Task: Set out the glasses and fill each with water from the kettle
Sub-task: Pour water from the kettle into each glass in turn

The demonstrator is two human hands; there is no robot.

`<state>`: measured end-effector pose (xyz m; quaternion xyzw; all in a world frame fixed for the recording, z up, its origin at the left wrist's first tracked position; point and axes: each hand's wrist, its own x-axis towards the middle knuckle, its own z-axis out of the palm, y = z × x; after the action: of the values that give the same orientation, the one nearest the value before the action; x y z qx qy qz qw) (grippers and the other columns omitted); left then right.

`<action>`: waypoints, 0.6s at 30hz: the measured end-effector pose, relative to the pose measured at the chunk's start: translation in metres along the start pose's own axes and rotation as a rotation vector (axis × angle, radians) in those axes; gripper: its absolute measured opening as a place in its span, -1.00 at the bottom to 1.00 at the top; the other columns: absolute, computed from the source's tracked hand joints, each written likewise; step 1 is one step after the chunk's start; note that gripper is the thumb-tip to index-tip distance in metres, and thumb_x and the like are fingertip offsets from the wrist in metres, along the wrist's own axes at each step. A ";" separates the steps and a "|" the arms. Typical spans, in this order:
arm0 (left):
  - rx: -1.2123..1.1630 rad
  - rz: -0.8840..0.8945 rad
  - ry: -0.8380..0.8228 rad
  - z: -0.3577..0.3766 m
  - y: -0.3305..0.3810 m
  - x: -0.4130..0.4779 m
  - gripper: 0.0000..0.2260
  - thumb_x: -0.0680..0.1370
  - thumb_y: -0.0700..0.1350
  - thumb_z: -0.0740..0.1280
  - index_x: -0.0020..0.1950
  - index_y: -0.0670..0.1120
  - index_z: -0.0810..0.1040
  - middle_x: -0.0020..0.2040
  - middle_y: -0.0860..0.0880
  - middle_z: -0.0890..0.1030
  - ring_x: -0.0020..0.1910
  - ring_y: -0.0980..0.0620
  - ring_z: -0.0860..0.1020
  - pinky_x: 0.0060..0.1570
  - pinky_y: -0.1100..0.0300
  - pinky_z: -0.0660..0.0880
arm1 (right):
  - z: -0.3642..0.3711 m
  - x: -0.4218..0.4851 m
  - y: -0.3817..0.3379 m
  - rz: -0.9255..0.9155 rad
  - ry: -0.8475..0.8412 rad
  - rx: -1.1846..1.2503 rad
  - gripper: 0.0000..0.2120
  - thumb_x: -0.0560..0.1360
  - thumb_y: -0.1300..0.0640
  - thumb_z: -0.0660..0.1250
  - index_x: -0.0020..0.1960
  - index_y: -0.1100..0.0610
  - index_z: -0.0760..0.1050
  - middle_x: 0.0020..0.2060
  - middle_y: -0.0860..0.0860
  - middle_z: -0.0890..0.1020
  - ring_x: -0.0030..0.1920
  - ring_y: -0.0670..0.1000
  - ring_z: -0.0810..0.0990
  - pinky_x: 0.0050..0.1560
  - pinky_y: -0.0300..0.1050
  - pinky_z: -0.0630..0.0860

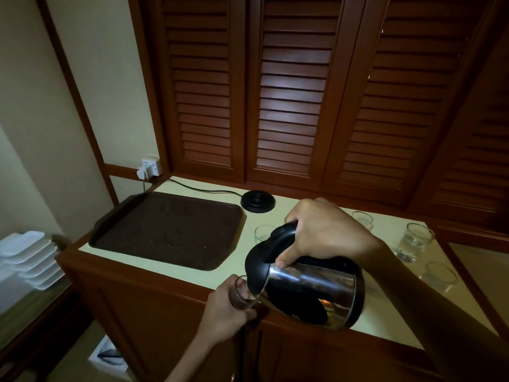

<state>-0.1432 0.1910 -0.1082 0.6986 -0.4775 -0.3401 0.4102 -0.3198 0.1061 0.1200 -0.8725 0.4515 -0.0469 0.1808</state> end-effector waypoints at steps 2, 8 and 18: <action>0.000 0.000 0.000 0.001 -0.001 0.000 -0.64 0.27 -0.20 0.60 -0.01 -0.01 0.57 -0.09 0.06 0.73 -0.15 0.13 0.70 -0.18 0.24 0.62 | -0.001 0.001 -0.003 0.002 -0.001 -0.019 -0.35 0.10 -0.22 0.73 0.11 0.00 0.71 -0.25 -0.17 0.53 -0.05 0.01 0.57 -0.33 -0.21 0.32; -0.012 0.001 -0.009 0.002 0.001 -0.001 -0.62 0.28 -0.19 0.60 0.02 0.02 0.59 -0.06 0.07 0.74 -0.08 0.15 0.69 -0.06 0.16 0.65 | -0.003 0.005 -0.006 -0.004 -0.018 -0.059 -0.44 0.08 -0.22 0.74 -0.05 0.04 0.74 -0.30 -0.15 0.59 -0.14 -0.02 0.59 -0.32 -0.22 0.39; -0.008 -0.013 -0.034 0.002 0.001 -0.001 -0.60 0.28 -0.18 0.61 0.04 0.08 0.59 -0.02 0.09 0.73 -0.04 0.15 0.69 -0.01 0.13 0.65 | -0.011 0.004 -0.015 0.002 -0.042 -0.102 -0.47 0.12 -0.17 0.75 -0.01 0.04 0.74 -0.13 -0.03 0.73 0.00 0.08 0.67 -0.11 -0.09 0.58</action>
<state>-0.1450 0.1910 -0.1081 0.6940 -0.4786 -0.3567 0.4026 -0.3089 0.1079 0.1354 -0.8809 0.4504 -0.0053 0.1454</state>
